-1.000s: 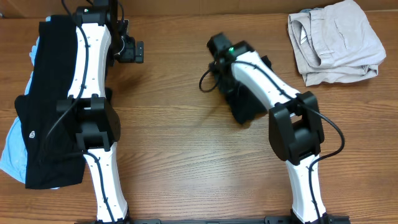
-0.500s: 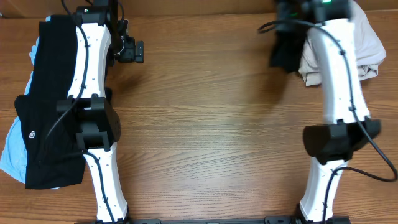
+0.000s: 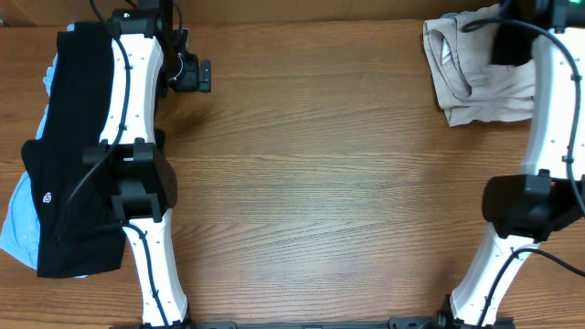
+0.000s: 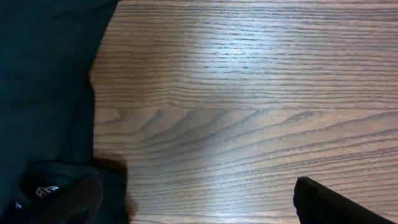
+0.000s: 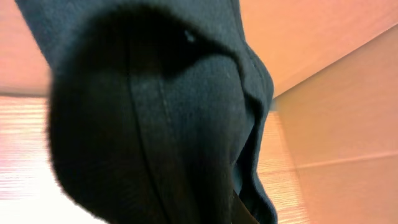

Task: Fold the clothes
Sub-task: 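Carry the bundle to the beige garment top right and place it on top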

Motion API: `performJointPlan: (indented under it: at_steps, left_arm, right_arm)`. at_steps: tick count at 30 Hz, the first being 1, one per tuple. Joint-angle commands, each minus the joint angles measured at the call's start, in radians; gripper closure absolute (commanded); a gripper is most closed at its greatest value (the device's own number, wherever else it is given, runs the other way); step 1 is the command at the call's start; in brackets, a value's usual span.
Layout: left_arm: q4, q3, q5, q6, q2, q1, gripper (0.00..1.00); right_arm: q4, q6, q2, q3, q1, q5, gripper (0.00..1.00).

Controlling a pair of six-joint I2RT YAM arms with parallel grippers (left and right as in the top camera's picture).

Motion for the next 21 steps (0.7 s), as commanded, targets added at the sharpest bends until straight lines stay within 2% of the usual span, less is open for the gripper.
performJointPlan:
  at_steps: [1, 8, 10, 16, 21]
  left_arm:
    - [0.006, -0.004, -0.005, -0.01, 0.001, -0.007, 0.0]
    - [0.029, -0.004, -0.005, -0.01, 0.001, -0.007, 0.0]
    - [0.031, -0.004, -0.006, -0.014, 0.001, -0.007, 0.0]
    - [0.046, -0.004, -0.006, -0.033, 0.001, -0.007, 0.0]
    - [0.064, -0.004, -0.005, -0.059, 0.001, -0.007, 0.0]
  right_arm:
    - [0.109, -0.234, -0.023, -0.063, -0.06, -0.037, 0.96]
    - [0.391, -0.46, 0.01, -0.214, -0.138, -0.057, 0.96]
    - [0.441, -0.481, 0.029, -0.222, -0.145, -0.057, 0.96]
    - [0.477, -0.481, 0.084, -0.222, -0.146, -0.061, 0.96]
    - [0.423, -0.48, 0.123, -0.231, -0.137, -0.08, 0.96]
